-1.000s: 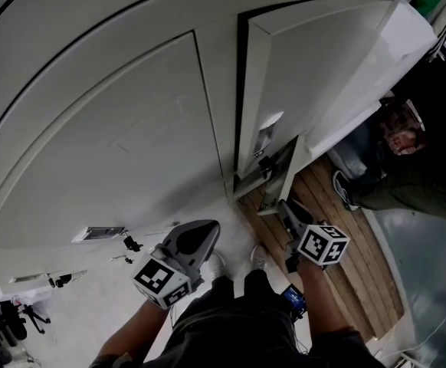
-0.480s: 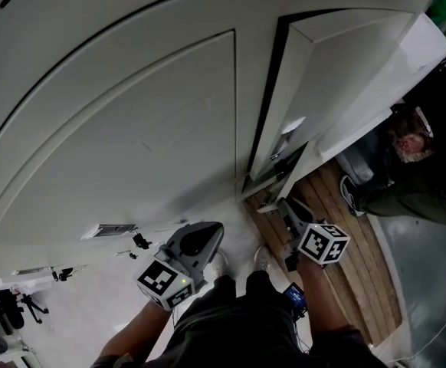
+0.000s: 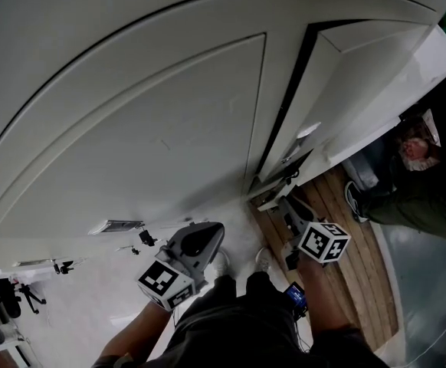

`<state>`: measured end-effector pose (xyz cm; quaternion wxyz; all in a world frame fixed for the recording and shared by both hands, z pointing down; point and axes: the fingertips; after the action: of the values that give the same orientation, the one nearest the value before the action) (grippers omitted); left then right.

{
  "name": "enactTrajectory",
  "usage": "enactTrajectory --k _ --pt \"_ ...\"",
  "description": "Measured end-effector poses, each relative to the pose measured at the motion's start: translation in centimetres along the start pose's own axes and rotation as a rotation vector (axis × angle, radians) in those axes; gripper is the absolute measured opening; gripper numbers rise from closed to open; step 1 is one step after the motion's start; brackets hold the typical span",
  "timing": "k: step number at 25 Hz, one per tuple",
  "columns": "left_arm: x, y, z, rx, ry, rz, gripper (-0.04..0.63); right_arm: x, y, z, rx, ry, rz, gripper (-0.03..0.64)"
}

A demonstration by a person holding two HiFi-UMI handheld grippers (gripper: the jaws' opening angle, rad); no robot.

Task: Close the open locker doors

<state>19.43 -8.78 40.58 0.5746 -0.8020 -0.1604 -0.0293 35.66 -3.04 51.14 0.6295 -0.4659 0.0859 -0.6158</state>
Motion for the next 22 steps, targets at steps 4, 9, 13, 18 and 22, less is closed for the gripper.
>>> enactTrajectory --k 4,9,13,18,22 --pt "-0.1 0.1 -0.1 -0.002 0.012 0.005 0.002 0.4 0.1 -0.3 -0.003 0.015 -0.005 0.081" --pt "-0.2 0.3 -0.2 -0.004 0.034 0.017 0.003 1.0 0.3 -0.8 -0.012 0.04 -0.01 0.074" --pt "-0.3 0.2 -0.4 -0.006 0.057 0.018 0.003 1.5 0.3 -1.2 -0.024 0.055 -0.02 0.064" --pt "-0.5 0.3 -0.5 -0.014 0.086 0.028 0.003 2.3 0.5 -1.6 -0.04 0.079 -0.033 0.055" --pt "-1.0 0.2 -0.8 -0.023 0.119 0.028 0.003 3.1 0.6 -2.2 -0.054 0.097 -0.045 0.049"
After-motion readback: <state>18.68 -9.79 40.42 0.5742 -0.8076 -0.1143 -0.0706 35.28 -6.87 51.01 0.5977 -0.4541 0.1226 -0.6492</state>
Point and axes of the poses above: the fingertips, and each gripper's own axes: x forward along the fingers, z to its right, y out of its top, and after that the axes turned 8 degrees about -y, right-handed
